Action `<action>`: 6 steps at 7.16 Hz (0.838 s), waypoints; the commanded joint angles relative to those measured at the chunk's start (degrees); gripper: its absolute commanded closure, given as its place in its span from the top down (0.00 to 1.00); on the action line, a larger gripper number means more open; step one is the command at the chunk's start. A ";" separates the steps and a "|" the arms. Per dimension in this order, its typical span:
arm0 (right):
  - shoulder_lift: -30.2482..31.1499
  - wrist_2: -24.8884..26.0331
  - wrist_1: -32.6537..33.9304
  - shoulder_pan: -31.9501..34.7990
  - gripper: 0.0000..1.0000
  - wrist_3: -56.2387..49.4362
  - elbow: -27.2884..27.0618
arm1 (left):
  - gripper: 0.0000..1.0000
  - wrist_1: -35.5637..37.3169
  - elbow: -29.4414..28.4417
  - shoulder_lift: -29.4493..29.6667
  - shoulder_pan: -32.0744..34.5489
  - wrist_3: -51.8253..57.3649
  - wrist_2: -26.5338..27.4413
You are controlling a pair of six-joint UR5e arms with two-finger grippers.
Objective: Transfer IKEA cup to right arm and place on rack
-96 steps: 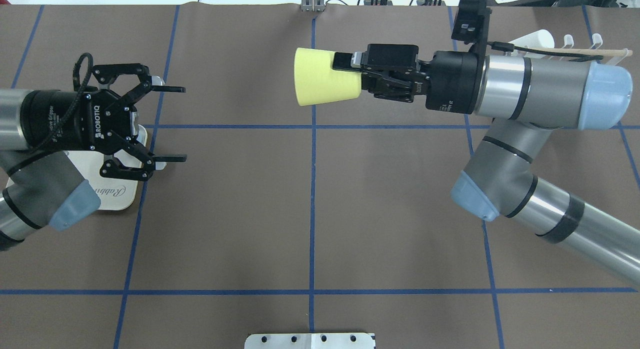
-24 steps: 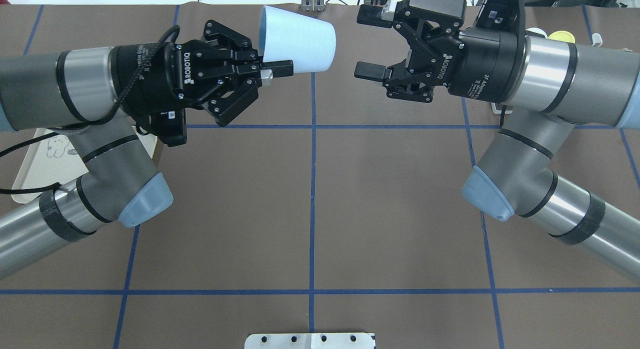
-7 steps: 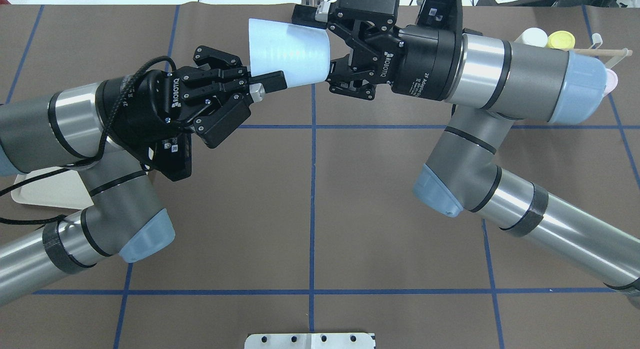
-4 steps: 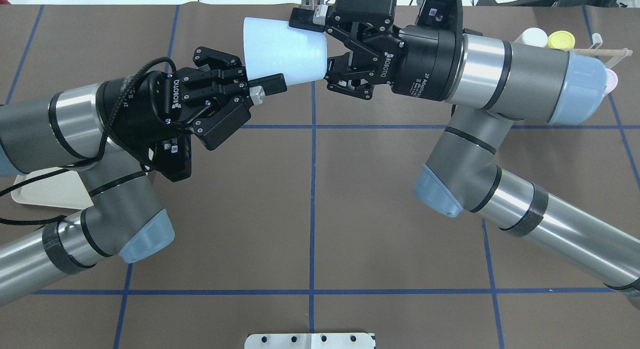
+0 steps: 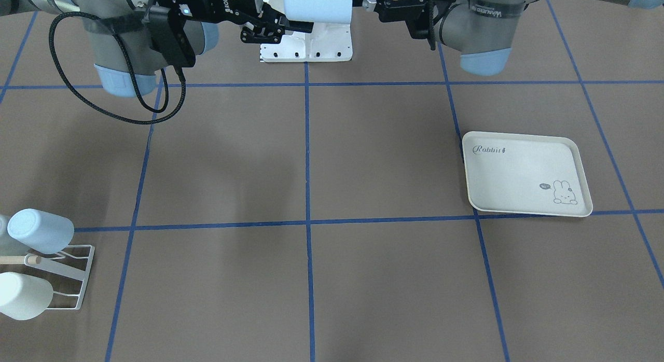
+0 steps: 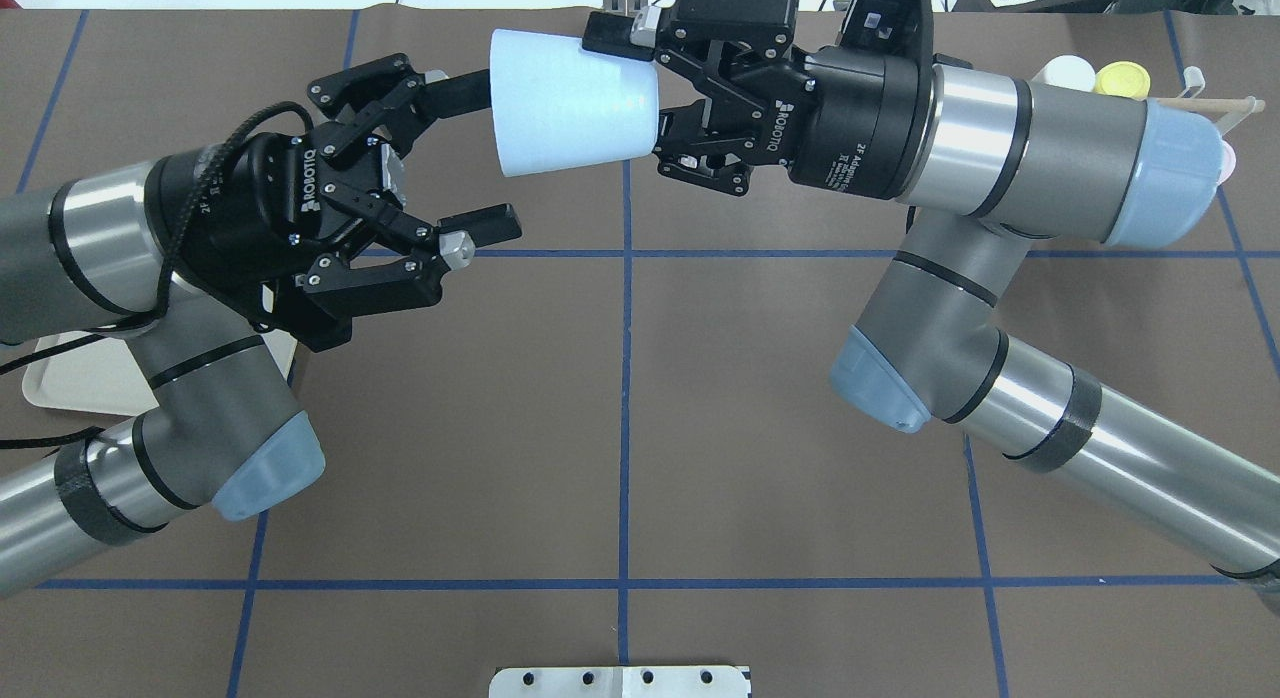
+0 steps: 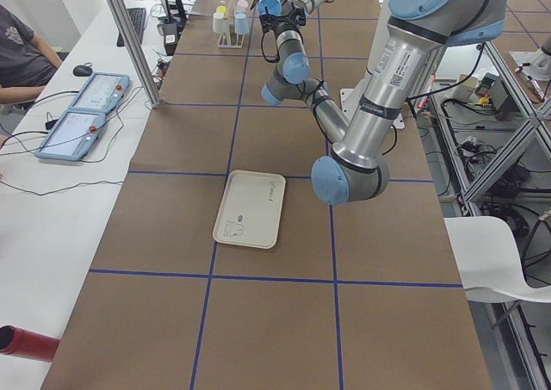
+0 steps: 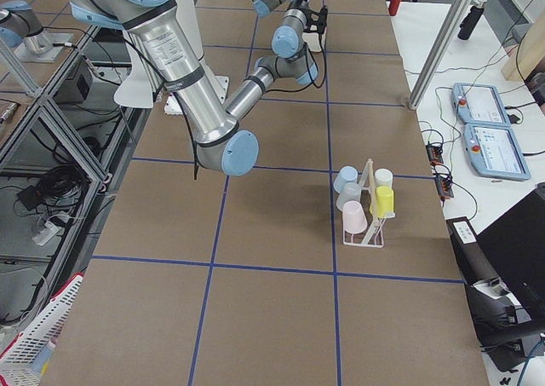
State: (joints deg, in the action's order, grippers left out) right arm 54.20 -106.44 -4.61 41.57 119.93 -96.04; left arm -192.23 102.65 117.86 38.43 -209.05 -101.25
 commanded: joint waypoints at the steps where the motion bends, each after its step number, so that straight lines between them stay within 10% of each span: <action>1: 2.21 0.27 0.90 4.45 0.21 -0.22 -0.46 | 1.00 -0.69 0.27 -2.88 2.68 13.60 -0.35; 6: 14.26 -24.39 24.66 25.54 0.20 -25.64 -0.37 | 1.00 17.87 -2.37 -6.50 5.59 62.25 -17.61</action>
State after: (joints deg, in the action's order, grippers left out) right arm 66.76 -125.26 12.25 62.16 102.06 -96.29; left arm -182.44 100.54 111.67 42.96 -160.01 -113.09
